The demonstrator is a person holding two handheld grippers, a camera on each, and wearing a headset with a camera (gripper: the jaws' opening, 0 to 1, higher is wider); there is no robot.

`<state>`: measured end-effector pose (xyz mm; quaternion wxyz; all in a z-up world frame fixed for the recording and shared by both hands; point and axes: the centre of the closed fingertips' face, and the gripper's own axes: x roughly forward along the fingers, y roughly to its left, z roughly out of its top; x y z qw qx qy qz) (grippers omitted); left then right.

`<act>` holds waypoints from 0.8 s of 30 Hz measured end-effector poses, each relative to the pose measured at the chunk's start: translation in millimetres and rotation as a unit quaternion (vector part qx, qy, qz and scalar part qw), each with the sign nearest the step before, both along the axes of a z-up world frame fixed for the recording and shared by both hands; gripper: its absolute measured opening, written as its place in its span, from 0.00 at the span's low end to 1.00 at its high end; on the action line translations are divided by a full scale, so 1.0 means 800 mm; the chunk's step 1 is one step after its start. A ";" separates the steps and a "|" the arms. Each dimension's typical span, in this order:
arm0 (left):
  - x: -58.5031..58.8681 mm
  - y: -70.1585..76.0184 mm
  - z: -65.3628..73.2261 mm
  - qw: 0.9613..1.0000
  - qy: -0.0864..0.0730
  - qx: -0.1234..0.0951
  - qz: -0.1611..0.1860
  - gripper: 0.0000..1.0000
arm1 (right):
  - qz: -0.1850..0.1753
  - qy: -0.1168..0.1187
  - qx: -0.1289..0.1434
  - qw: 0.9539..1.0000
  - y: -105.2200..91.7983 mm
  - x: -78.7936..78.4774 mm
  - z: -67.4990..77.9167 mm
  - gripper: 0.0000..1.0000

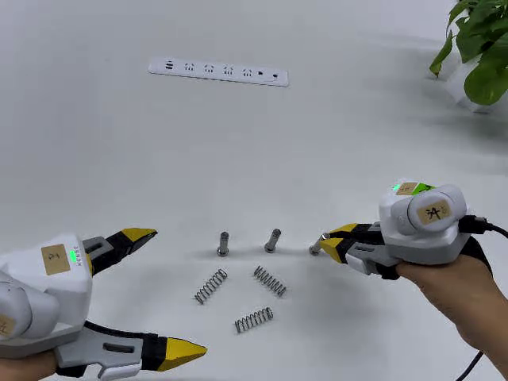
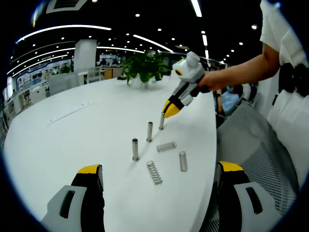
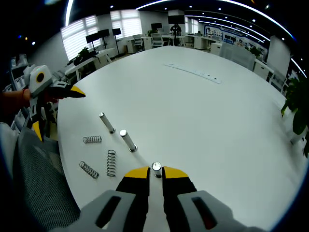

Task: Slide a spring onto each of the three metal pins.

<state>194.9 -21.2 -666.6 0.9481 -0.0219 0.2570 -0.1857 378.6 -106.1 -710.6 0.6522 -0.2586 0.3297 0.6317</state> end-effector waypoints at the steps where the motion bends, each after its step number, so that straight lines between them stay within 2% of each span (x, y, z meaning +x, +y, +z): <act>1: 0.000 0.000 0.000 1.000 0.000 0.001 0.000 1.00 | 0.000 0.000 0.000 1.000 0.000 -0.001 0.001 0.11; 14: 0.000 0.000 0.001 1.000 0.000 0.003 -0.001 1.00 | -0.008 -0.004 0.014 1.000 -0.004 0.000 0.008 0.18; 24: 0.001 -0.002 0.005 1.000 -0.001 0.007 -0.003 1.00 | -0.007 -0.015 0.029 0.999 -0.017 0.004 0.023 0.27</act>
